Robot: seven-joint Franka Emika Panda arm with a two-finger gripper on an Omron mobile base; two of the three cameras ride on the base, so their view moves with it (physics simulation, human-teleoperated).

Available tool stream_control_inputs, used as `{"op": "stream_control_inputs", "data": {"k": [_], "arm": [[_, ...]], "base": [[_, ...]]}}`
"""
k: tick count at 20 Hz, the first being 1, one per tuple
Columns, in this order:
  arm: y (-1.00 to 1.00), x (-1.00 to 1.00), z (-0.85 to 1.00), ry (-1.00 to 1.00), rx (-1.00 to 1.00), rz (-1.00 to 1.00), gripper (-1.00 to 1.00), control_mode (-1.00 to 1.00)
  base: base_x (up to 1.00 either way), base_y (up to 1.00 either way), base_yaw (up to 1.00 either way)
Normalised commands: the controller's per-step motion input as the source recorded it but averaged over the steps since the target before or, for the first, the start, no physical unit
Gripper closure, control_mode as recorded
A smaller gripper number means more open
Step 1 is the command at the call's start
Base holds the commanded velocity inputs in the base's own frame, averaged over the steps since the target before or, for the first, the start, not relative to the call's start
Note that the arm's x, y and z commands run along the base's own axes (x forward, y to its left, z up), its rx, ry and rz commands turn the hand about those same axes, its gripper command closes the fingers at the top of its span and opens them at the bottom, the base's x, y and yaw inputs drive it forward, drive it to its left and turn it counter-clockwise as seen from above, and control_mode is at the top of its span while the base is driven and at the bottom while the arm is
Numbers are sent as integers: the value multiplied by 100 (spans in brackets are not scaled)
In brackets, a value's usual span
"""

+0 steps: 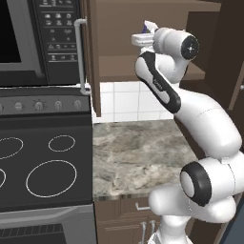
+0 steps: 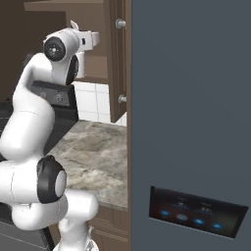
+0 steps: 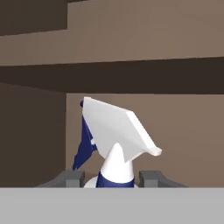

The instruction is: Move the cutting board and knife to the sink. Then move spray from the cabinet to the counter.

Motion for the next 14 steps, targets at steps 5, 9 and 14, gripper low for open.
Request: {"op": "stream_control_inputs", "data": {"k": [5, 9, 14], "arm": [[0, -76, 4, 0, 4, -10, 100, -100], [0, -74, 10, 0, 2, -10, 100, -100], [0, -75, 8, 0, 1, -10, 100, -100]], "base": [[0, 0, 0], [0, 0, 0], [0, 0, 0]]}}
